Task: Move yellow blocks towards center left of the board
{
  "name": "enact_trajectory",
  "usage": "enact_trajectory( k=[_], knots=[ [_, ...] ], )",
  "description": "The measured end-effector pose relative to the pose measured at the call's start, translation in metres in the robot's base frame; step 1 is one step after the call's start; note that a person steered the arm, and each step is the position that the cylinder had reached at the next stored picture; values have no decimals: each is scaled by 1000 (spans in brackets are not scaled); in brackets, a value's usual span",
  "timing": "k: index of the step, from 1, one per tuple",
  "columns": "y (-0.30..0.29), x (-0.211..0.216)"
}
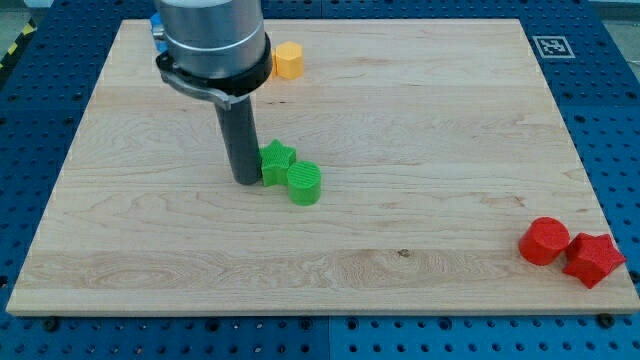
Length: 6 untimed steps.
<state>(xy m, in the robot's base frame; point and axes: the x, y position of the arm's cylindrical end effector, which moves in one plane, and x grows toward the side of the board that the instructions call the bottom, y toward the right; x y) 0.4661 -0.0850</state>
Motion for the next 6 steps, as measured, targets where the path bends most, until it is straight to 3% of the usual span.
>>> enact_trajectory(
  k=[1,3,4,6],
  knots=[
    [17,-49],
    [112,-138],
    [112,-171],
    [29,-188]
  ],
)
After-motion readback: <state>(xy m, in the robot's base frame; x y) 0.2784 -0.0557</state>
